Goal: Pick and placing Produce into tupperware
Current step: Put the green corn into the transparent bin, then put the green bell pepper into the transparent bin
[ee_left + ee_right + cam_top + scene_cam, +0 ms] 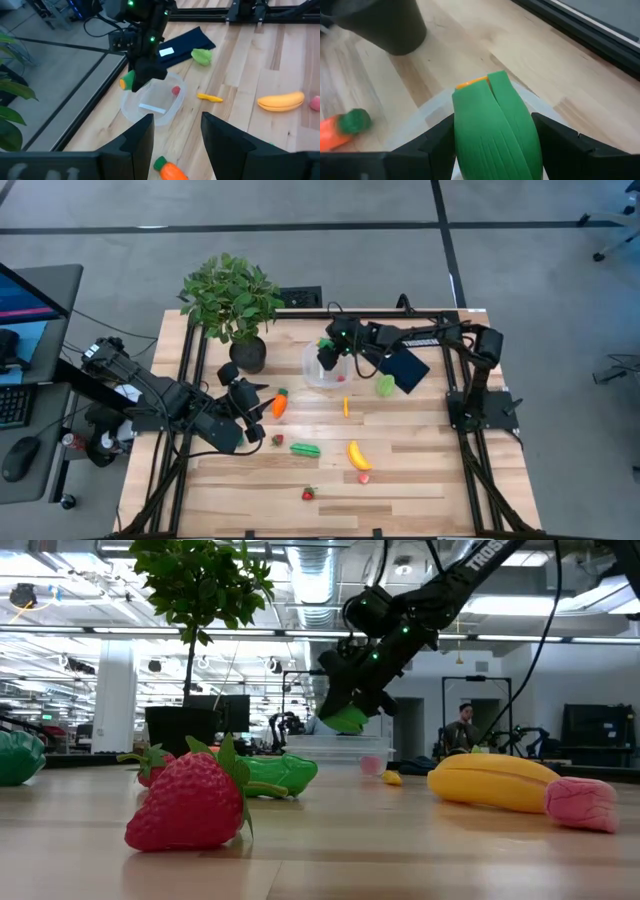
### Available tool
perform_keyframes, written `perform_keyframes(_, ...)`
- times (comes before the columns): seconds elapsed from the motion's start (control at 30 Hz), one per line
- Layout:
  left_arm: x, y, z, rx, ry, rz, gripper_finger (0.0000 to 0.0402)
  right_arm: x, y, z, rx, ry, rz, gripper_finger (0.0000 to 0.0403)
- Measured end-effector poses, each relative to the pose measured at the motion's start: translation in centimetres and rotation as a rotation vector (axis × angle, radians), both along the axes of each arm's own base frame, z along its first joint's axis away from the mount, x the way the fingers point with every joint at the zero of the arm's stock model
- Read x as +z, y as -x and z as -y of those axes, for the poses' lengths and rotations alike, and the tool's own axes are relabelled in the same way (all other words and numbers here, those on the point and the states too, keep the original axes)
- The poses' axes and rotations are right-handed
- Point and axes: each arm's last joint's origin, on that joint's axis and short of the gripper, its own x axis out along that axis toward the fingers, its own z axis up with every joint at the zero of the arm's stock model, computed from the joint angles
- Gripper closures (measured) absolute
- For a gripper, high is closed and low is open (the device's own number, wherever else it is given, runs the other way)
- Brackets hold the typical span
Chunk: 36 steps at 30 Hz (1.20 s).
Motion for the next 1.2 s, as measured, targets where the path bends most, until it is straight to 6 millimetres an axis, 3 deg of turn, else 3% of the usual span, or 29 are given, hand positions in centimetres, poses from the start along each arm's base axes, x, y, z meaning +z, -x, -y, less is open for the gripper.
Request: perform_keyframes(1.2, 0.04, 0.01, -0.07, 0.011, -0.025, 0.006, 0.0246, -0.25, 0.18, -0.46, 0.023, -0.043, -0.033, 0.0152)
